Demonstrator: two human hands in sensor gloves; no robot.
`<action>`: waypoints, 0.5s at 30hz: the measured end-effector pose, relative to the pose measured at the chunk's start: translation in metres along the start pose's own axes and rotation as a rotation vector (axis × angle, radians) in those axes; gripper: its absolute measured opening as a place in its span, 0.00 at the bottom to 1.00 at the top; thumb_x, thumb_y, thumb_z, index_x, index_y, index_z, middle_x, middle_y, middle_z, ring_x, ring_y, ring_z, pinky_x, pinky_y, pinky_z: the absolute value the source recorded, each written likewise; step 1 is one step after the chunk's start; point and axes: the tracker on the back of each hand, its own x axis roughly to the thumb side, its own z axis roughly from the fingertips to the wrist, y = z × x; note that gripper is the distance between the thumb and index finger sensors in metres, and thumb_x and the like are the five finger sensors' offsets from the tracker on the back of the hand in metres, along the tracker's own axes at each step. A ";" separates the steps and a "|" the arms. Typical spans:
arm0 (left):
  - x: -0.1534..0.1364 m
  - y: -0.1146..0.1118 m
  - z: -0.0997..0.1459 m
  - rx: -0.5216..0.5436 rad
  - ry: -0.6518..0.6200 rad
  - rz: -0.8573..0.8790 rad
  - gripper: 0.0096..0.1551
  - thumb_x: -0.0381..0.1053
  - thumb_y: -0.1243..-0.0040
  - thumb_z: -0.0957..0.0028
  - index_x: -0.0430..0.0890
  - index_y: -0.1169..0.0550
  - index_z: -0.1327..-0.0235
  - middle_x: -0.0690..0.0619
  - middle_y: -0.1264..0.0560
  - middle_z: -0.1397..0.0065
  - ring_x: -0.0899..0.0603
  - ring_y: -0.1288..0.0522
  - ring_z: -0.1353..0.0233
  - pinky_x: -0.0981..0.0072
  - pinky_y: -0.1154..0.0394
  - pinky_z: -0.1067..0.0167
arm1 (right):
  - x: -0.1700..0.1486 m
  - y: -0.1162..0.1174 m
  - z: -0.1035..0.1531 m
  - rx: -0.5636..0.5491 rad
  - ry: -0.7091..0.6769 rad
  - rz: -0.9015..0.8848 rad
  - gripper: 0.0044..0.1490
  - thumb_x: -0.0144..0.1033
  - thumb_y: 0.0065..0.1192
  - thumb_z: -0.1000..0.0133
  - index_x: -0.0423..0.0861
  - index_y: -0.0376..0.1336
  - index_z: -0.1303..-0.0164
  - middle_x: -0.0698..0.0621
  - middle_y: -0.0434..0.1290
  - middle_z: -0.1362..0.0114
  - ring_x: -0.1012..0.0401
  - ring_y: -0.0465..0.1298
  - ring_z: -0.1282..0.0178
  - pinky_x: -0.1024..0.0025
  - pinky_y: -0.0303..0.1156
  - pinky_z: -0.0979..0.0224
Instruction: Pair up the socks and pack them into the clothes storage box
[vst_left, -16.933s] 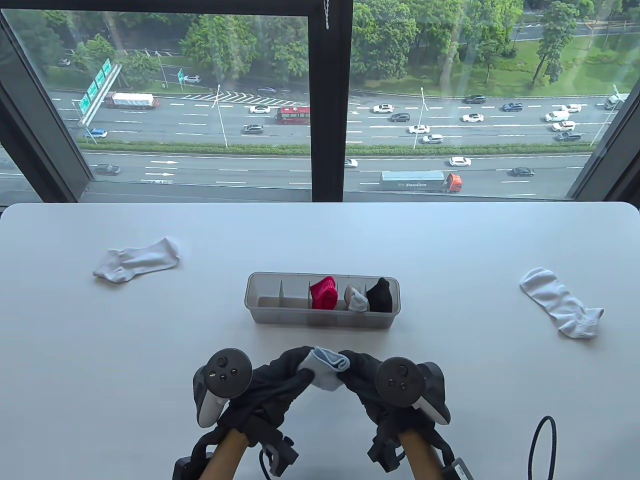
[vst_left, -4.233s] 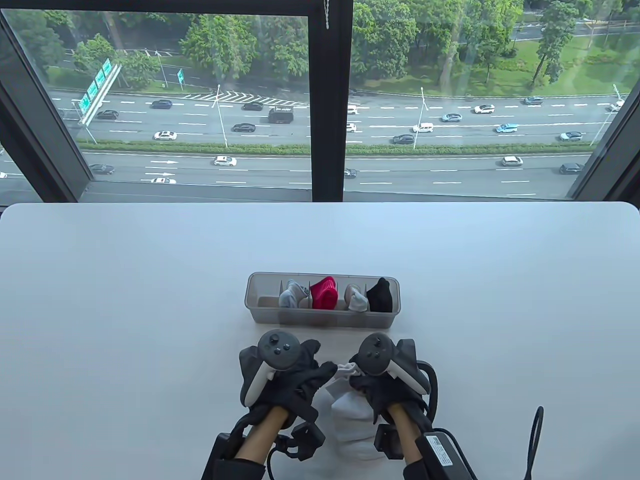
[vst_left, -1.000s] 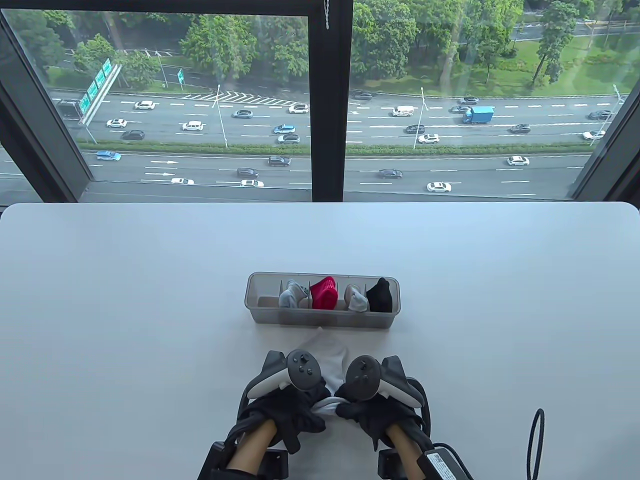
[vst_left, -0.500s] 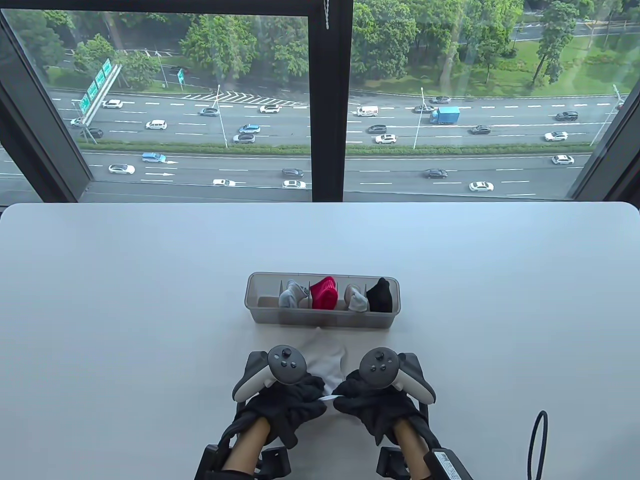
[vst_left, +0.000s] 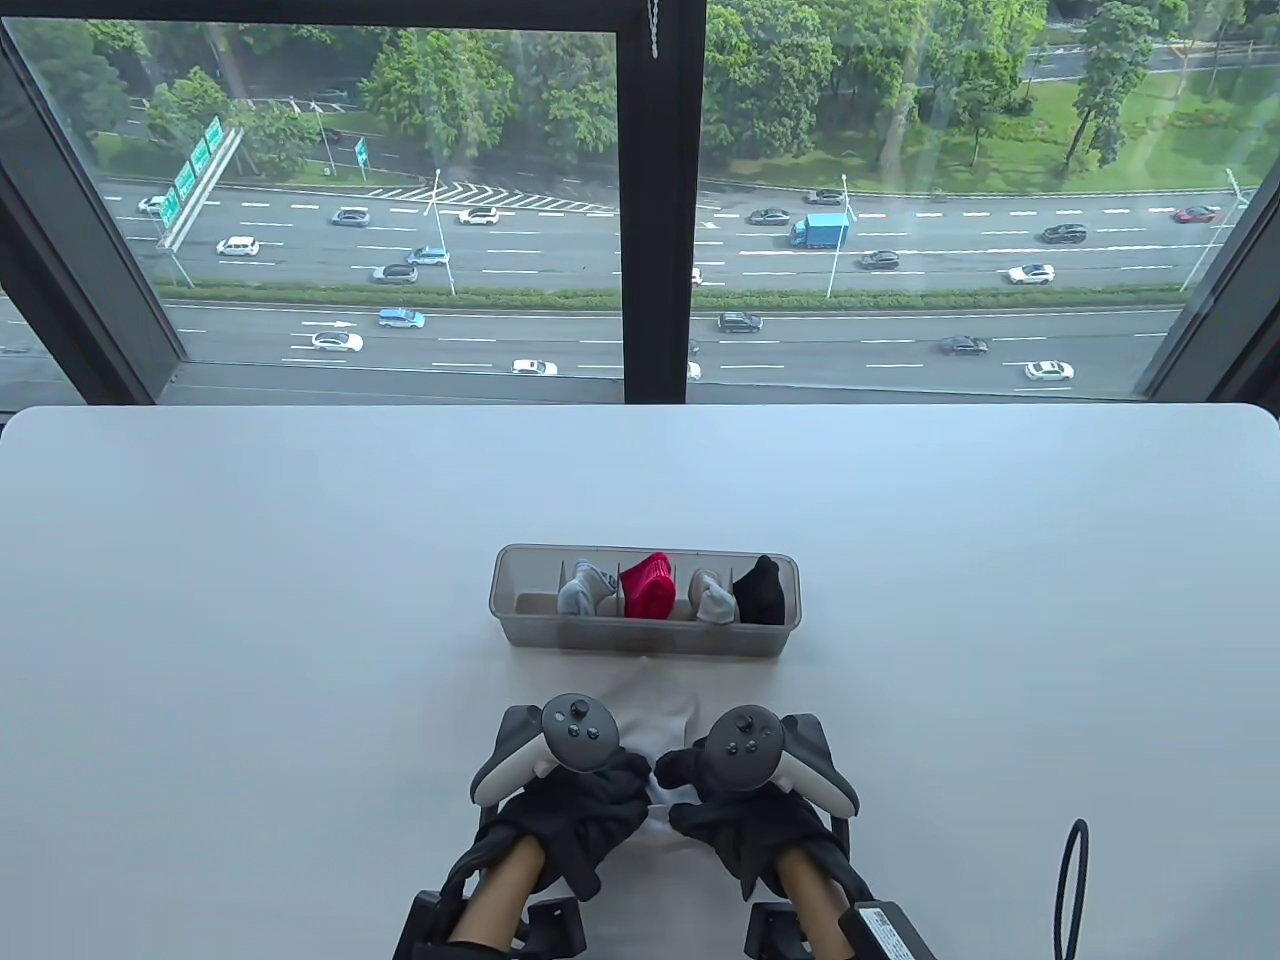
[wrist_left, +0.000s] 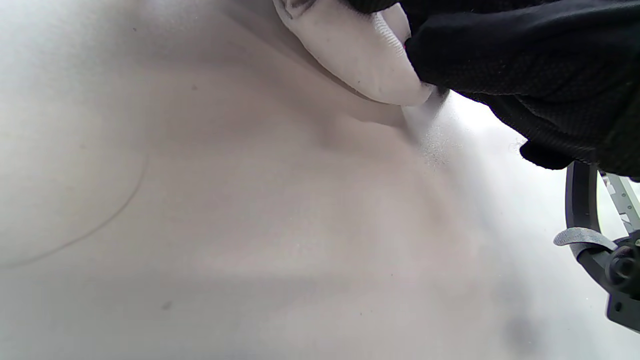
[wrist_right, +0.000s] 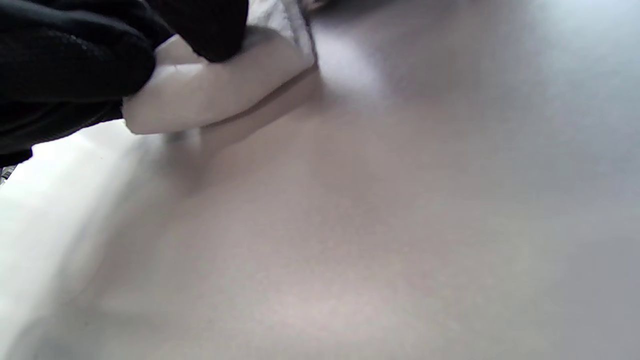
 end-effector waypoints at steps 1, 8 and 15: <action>0.000 0.000 0.000 0.000 0.000 0.001 0.23 0.44 0.58 0.38 0.36 0.30 0.35 0.55 0.53 0.14 0.44 0.65 0.14 0.33 0.67 0.26 | 0.000 0.000 0.000 -0.012 0.000 0.009 0.28 0.39 0.53 0.32 0.58 0.49 0.23 0.34 0.37 0.13 0.36 0.30 0.18 0.31 0.31 0.25; -0.003 0.002 0.000 0.013 -0.022 0.030 0.23 0.43 0.59 0.38 0.35 0.28 0.36 0.54 0.50 0.15 0.43 0.64 0.14 0.34 0.66 0.26 | 0.003 0.002 0.002 0.086 -0.032 0.119 0.37 0.48 0.62 0.40 0.55 0.53 0.21 0.35 0.32 0.13 0.34 0.28 0.18 0.26 0.32 0.28; -0.002 0.001 0.002 0.056 -0.005 -0.005 0.36 0.51 0.44 0.41 0.56 0.45 0.22 0.54 0.52 0.13 0.43 0.61 0.13 0.35 0.64 0.24 | 0.005 0.002 -0.001 0.038 -0.004 0.099 0.25 0.45 0.48 0.36 0.54 0.60 0.28 0.36 0.34 0.13 0.35 0.29 0.18 0.25 0.32 0.28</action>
